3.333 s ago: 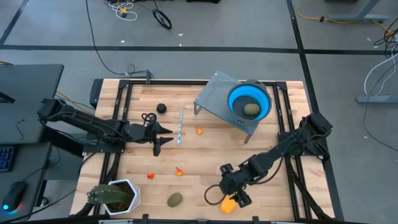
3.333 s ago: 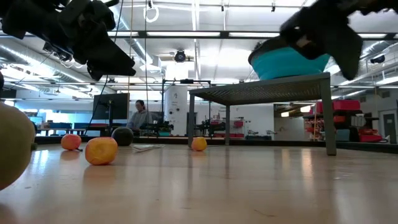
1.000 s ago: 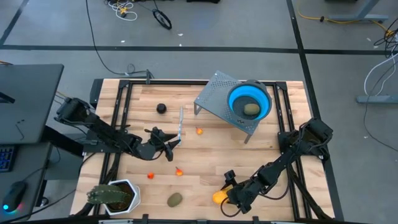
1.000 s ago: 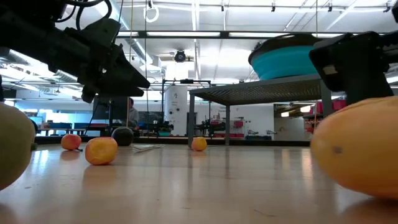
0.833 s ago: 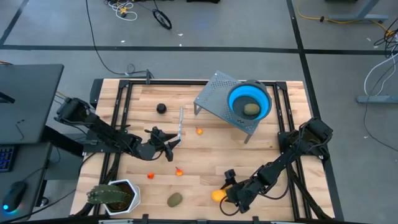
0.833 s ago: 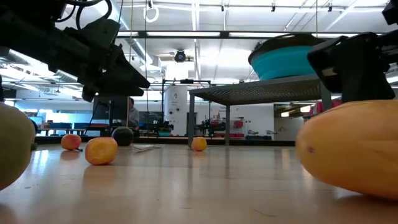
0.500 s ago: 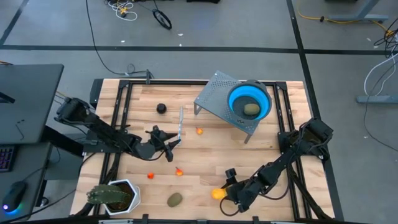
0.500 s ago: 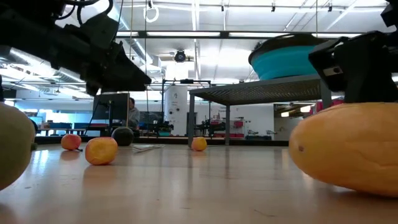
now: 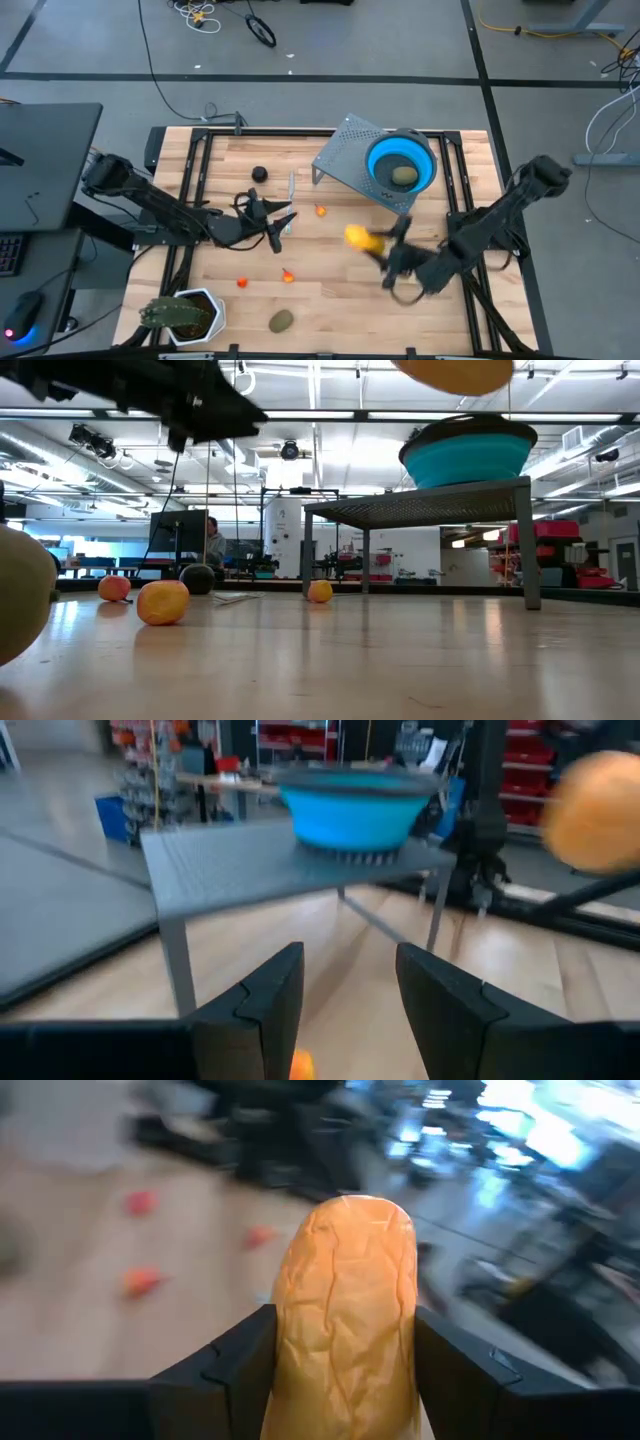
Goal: Pick & Place Fruit
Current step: Put the yellow mango in the blue strainer bowl on the shelf
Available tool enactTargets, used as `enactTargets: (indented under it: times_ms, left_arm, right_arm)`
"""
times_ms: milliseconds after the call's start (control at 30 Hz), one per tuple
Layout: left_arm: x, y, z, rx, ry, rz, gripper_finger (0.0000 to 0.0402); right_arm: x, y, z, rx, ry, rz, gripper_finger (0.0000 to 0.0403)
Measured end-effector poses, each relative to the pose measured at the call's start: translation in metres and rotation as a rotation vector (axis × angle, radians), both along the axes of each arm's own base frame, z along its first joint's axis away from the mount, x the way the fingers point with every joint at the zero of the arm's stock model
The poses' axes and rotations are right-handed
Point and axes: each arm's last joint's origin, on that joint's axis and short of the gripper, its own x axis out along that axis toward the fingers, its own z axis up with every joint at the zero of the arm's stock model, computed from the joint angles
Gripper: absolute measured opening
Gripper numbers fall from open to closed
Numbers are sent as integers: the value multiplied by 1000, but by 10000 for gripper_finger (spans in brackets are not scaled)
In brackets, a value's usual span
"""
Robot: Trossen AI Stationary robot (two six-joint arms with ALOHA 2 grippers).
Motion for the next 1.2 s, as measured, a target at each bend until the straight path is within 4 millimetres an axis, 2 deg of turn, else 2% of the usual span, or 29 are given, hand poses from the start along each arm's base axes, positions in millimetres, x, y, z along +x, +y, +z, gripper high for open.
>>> enactTargets:
  times_ms: [233,433,700,900,1067,1200]
  left_arm:
    - [3,4,32,103,-25,26,169]
    - [0,11,48,176,-13,129,169]
    - [0,30,49,215,43,186,169]
    - [3,42,47,217,60,163,169]
    - [6,43,47,193,33,51,169]
    - [9,38,45,147,3,-143,169]
  right_arm:
    - [-23,-54,40,-31,-94,-233,210]
    - [-36,-90,60,-21,-153,-372,210]
    - [-36,-121,44,16,-24,-457,212]
    - [-36,-132,42,30,-4,-500,231]
    - [-37,-136,38,59,38,-488,270]
    - [-38,-137,38,67,38,-494,291]
